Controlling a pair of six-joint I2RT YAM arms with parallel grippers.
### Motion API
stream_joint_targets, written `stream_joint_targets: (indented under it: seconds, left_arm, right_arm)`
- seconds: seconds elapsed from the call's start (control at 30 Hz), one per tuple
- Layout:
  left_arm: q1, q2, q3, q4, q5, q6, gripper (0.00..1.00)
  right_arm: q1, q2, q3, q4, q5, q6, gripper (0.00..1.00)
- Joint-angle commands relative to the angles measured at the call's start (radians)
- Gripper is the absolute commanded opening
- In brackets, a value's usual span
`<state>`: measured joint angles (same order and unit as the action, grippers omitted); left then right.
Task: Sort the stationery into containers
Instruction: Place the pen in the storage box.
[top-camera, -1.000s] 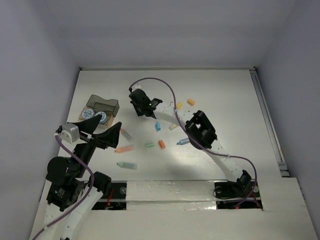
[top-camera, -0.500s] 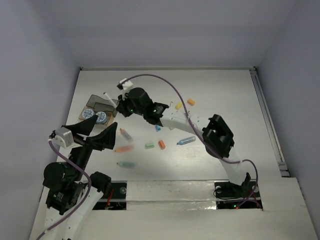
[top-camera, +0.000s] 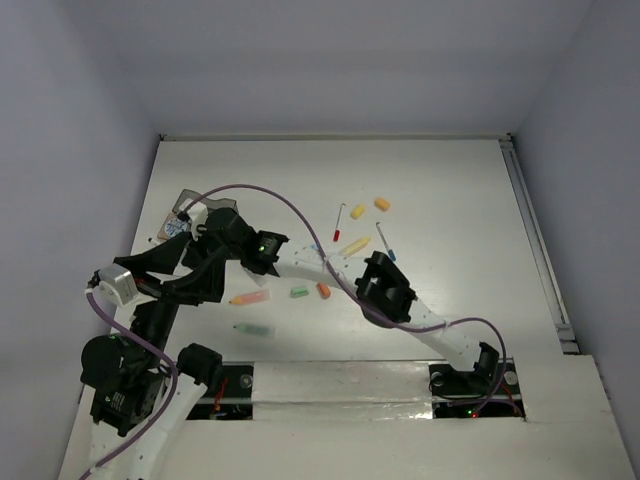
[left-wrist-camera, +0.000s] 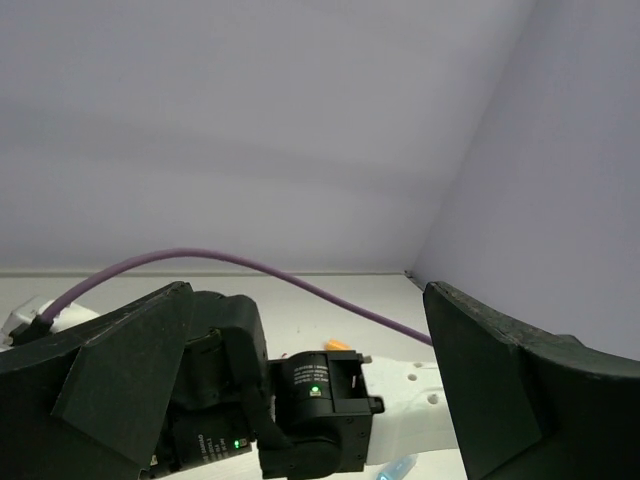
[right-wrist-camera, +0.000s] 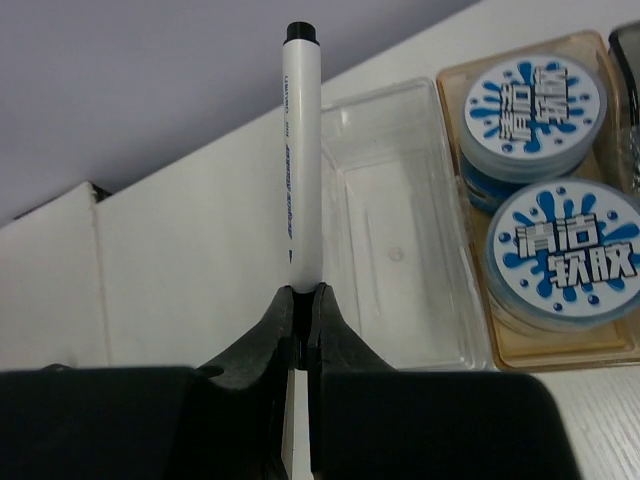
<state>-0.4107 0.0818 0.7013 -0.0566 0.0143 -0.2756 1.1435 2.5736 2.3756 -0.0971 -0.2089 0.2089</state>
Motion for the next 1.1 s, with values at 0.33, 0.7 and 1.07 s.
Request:
stream_joint_targets:
  seconds: [0.33, 0.7, 1.07]
  left_arm:
    - [0.001, -0.005, -0.003, 0.051, 0.0, -0.002, 0.99]
    - [0.001, -0.004, -0.005, 0.051, -0.002, 0.001, 0.99]
    - [0.001, -0.008, -0.005, 0.051, -0.005, 0.009, 0.99]
  right_arm:
    - [-0.016, 0.046, 0.089, -0.061, 0.045, -0.057, 0.11]
    - [-0.016, 0.025, 0.059, -0.026, 0.046, -0.051, 0.35]
    - [-0.079, -0.265, -0.352, 0.235, 0.131, 0.029, 0.38]
